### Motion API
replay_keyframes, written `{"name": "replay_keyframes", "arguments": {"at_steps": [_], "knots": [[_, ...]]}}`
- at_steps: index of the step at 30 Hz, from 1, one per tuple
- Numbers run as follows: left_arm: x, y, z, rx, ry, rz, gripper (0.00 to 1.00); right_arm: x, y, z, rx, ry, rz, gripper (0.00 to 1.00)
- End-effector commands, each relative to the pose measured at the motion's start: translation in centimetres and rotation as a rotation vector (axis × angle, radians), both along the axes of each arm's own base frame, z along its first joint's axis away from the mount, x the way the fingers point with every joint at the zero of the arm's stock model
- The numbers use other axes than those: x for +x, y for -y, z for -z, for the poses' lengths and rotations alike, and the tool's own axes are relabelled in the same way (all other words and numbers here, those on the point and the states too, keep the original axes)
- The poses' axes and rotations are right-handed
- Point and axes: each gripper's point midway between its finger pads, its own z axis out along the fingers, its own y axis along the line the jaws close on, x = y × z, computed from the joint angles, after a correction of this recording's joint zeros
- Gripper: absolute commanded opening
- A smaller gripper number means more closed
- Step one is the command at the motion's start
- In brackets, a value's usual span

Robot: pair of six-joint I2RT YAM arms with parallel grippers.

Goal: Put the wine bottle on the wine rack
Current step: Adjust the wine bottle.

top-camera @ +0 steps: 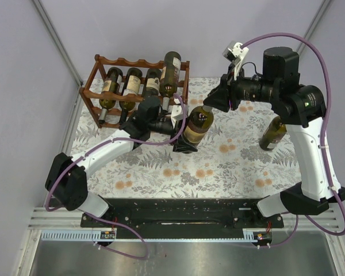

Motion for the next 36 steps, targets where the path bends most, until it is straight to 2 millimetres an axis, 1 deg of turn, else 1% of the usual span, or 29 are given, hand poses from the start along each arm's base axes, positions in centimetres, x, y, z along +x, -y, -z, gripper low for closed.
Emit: {"name": "replay_keyframes", "arguments": {"at_steps": [1, 3, 4, 7, 10, 11, 13, 14, 16, 17, 19, 21, 23, 27, 29, 33, 36], "knots": [[-1.2, -0.6, -2.8, -0.044, 0.058, 0.041, 0.0, -0.7, -0.2, -2.7, 0.06, 0.125, -0.029, 0.21], [-1.0, -0.9, -3.2, -0.038, 0.067, 0.022, 0.0, -0.3, 0.0, -2.2, 0.052, 0.125, -0.006, 0.39], [-0.8, -1.1, -3.5, -0.041, 0.068, 0.007, 0.0, -0.2, 0.1, -2.1, 0.05, 0.128, 0.006, 0.45], [-0.4, -1.7, -4.4, -0.056, 0.065, -0.029, 0.0, 0.2, 0.2, -1.7, 0.043, 0.125, 0.024, 0.54], [-0.5, -2.0, -5.2, -0.067, 0.062, -0.038, 0.0, 0.4, 0.2, -1.5, 0.043, 0.118, 0.03, 0.68], [-0.5, -2.2, -5.6, -0.073, 0.068, -0.04, 0.0, 0.5, 0.1, -1.4, 0.045, 0.109, 0.03, 0.71], [-0.7, -2.3, -5.9, -0.081, 0.069, -0.04, 0.0, 0.6, 0.0, -1.4, 0.048, 0.107, 0.034, 0.76], [-0.6, -2.3, -5.9, -0.082, 0.067, -0.043, 0.0, 0.8, 0.0, -1.5, 0.051, 0.107, 0.041, 0.8], [-0.5, -2.5, -6.2, -0.097, 0.08, -0.048, 0.0, 0.9, 0.1, -1.6, 0.056, 0.112, 0.052, 0.82], [-0.7, -2.6, -6.2, -0.1, 0.051, -0.049, 0.0, 1.1, 0.2, -1.5, 0.055, 0.116, 0.061, 0.83], [-0.5, -2.8, -6.8, -0.125, 0.052, -0.054, 0.0, 1.6, 0.5, -1.7, 0.055, 0.125, 0.098, 0.85], [-0.5, -3.2, -7.2, -0.143, 0.042, -0.061, 0.0, 2.0, 0.7, -1.4, 0.045, 0.127, 0.116, 0.87], [-0.3, -3.5, -7.8, -0.156, 0.046, -0.074, 0.0, 1.9, 0.8, -1.2, 0.04, 0.129, 0.119, 0.9], [0.6, -4.3, -8.7, -0.171, 0.065, -0.117, 0.0, 1.2, 0.8, -0.9, 0.046, 0.132, 0.098, 0.94], [1.0, -4.7, -9.1, -0.18, 0.068, -0.132, 0.0, 0.6, 0.7, -0.7, 0.056, 0.127, 0.075, 0.99], [1.3, -5.2, -10.3, -0.207, 0.068, -0.148, 0.0, -0.3, -0.3, 0.4, 0.096, 0.108, 0.009, 0.99], [1.5, -5.3, -11.3, -0.226, 0.06, -0.15, 0.0, -0.7, -1.5, 1.4, 0.154, 0.084, -0.064, 1.0]]}}
